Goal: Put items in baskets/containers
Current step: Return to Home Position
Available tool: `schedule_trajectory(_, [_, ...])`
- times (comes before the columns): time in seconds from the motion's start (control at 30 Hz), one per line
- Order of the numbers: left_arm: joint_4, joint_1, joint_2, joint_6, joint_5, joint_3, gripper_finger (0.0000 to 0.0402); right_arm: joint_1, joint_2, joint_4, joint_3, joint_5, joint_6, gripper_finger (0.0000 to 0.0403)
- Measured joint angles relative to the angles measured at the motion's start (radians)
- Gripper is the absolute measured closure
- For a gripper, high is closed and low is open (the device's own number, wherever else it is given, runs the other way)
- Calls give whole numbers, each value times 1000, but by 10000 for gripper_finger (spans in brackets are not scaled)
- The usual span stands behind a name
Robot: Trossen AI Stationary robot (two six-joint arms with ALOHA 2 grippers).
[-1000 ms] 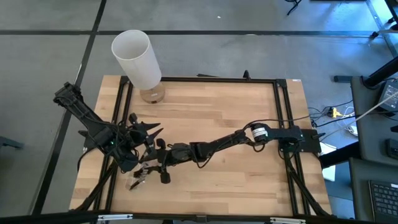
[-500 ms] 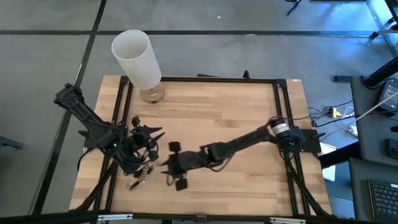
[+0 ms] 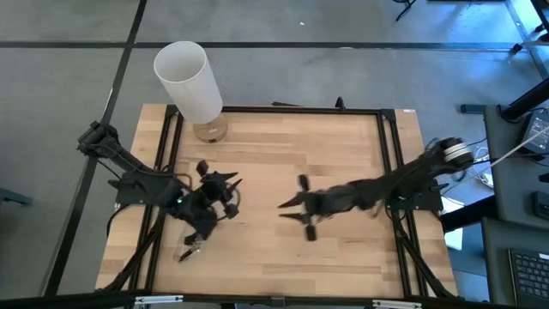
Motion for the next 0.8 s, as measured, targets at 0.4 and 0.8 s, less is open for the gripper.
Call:
schedule_trajectory(0.4, [311,173,114,350,110,-20,304,-63,-517,-220,-193,-134,-30,339])
schedule_trajectory(0.8, [1295,435,91,792,718,-354,304,-89,-731,-418,-242,-167,-93,399])
